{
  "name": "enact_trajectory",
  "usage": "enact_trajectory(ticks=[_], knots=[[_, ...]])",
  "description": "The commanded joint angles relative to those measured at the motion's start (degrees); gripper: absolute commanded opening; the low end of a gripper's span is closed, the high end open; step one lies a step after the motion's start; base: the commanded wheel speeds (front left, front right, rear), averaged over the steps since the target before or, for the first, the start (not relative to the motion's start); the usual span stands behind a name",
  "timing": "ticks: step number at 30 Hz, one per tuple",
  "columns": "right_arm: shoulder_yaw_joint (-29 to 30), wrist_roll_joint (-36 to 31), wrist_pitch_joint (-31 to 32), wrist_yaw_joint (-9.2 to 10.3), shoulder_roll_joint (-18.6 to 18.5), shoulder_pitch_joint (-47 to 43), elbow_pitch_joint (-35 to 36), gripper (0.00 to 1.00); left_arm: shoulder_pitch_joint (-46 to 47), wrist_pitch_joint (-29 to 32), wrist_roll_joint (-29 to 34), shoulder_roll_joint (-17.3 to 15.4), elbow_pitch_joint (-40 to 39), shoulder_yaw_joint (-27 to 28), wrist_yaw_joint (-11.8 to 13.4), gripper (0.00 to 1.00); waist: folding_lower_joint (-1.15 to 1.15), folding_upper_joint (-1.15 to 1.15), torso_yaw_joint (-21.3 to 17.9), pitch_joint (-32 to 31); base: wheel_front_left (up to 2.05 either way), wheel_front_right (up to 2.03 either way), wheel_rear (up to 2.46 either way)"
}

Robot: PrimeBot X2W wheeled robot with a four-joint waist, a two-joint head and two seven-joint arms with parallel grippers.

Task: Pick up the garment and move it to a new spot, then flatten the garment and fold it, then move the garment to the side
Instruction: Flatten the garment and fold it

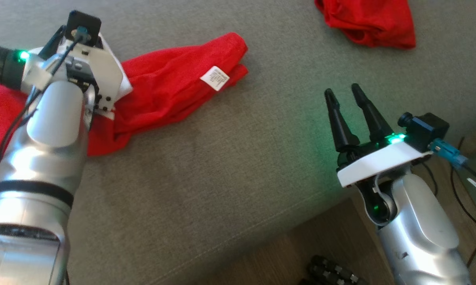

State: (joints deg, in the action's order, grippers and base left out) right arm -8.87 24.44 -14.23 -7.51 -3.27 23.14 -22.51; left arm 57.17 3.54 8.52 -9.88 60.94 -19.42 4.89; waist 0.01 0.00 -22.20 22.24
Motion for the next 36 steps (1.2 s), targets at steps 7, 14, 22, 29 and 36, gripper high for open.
enact_trajectory(ticks=[7,14,22,29,36], knots=[[-1.6,1.0,-0.7,0.02,0.4,1.5,1.3,1.00,6.1,2.2,-0.7,-1.5,4.6,0.1,-2.8,0.80,-0.01,0.00,-1.4,1.8,0.00,0.00,0.00],[-0.2,0.4,-0.8,0.02,0.4,1.3,1.4,1.00,7.0,-2.1,-2.2,0.5,6.0,0.0,-3.0,0.00,-0.01,0.00,0.7,1.2,0.00,0.00,0.00],[2.9,-1.1,-0.8,0.02,0.4,0.0,0.5,1.00,4.9,-17.0,-7.6,2.9,-0.3,3.7,-0.2,0.00,-0.01,0.00,7.3,-4.1,0.00,0.00,0.00],[6.9,-2.6,-0.8,0.02,0.4,-2.4,-1.7,1.00,-4.7,-18.5,-12.1,2.7,-17.3,6.4,-1.0,0.00,-0.01,0.00,15.1,-10.1,0.00,0.00,0.00],[10.7,-2.2,-0.7,0.02,0.4,-4.1,-5.2,1.00,-26.8,-17.3,-14.5,-0.4,-38.3,6.1,-2.7,0.00,-0.01,0.00,23.5,-15.3,0.00,0.00,0.00]])
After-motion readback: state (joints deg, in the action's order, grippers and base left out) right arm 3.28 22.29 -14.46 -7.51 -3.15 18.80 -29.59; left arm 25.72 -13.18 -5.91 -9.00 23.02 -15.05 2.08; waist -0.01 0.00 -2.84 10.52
